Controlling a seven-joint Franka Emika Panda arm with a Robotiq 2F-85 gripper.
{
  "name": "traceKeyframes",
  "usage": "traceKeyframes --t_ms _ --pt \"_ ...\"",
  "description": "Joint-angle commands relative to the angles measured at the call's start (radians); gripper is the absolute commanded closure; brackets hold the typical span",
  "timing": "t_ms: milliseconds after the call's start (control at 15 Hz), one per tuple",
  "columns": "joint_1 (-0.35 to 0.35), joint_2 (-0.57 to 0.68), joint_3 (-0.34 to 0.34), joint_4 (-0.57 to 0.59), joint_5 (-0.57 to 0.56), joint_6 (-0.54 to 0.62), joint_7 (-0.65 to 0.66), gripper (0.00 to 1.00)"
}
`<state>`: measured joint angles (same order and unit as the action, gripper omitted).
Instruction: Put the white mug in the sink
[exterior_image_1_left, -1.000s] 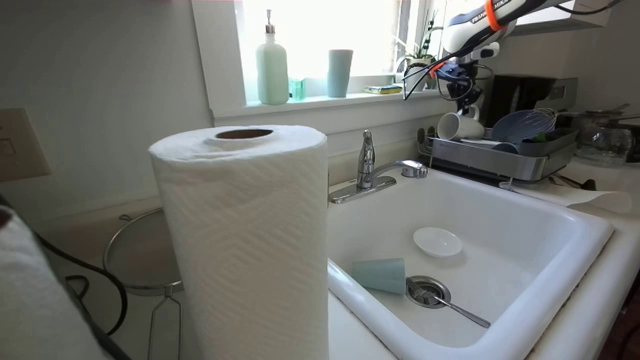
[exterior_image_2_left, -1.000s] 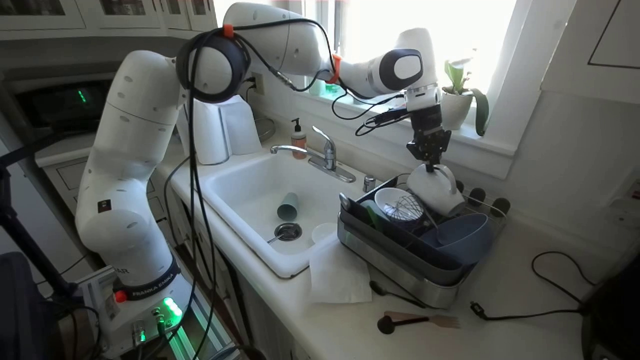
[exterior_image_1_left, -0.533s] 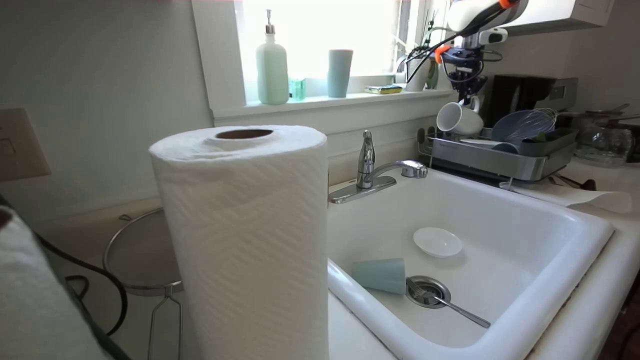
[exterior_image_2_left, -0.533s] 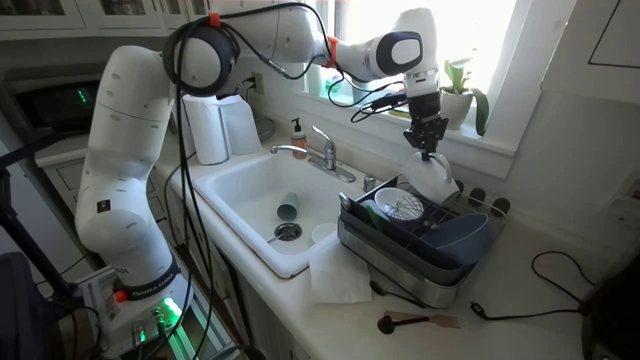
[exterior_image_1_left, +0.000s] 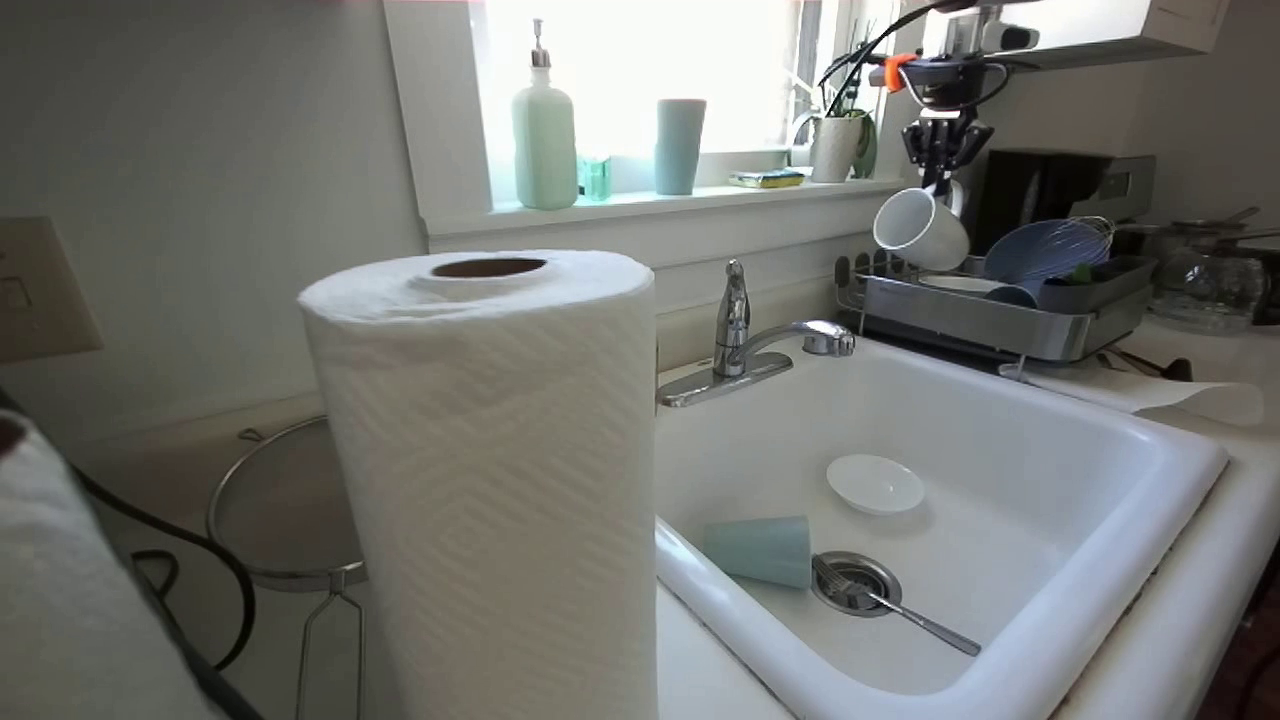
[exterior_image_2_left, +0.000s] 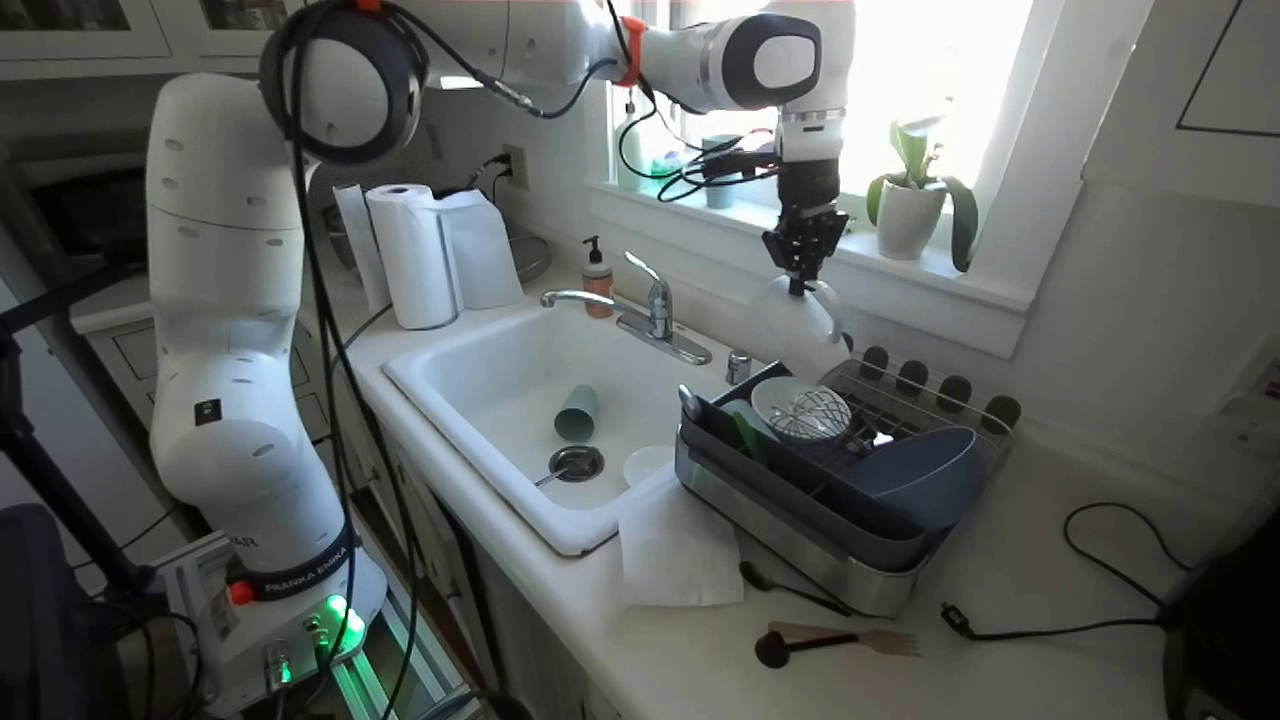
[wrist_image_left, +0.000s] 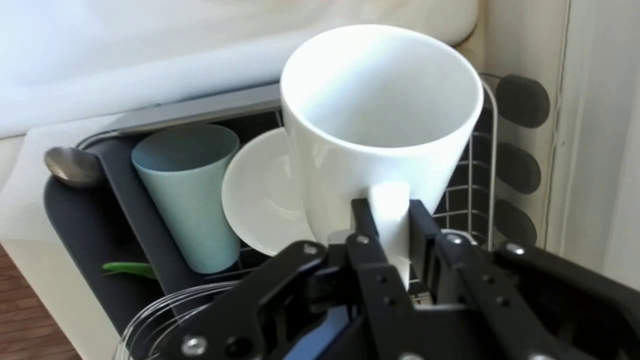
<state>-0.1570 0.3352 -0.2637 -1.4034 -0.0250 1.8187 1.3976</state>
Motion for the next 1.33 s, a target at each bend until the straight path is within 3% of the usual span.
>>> traceKeyframes --t_ms 0,800,1133,1267 --pt "-0.001 -0.139 0.036 -0.116 0.047 -0.029 -0.053 0.95" --pt "0.026 -0.345 0.131 -0.372 0.324 -0.213 -0.266 0.95" --pt "0.016 -0.316 0.123 -0.457 0.392 -0.260 -0.297 0.95" --pt "0.001 -0.266 0.109 -0.464 0.421 -0.335 -0.352 0.95"
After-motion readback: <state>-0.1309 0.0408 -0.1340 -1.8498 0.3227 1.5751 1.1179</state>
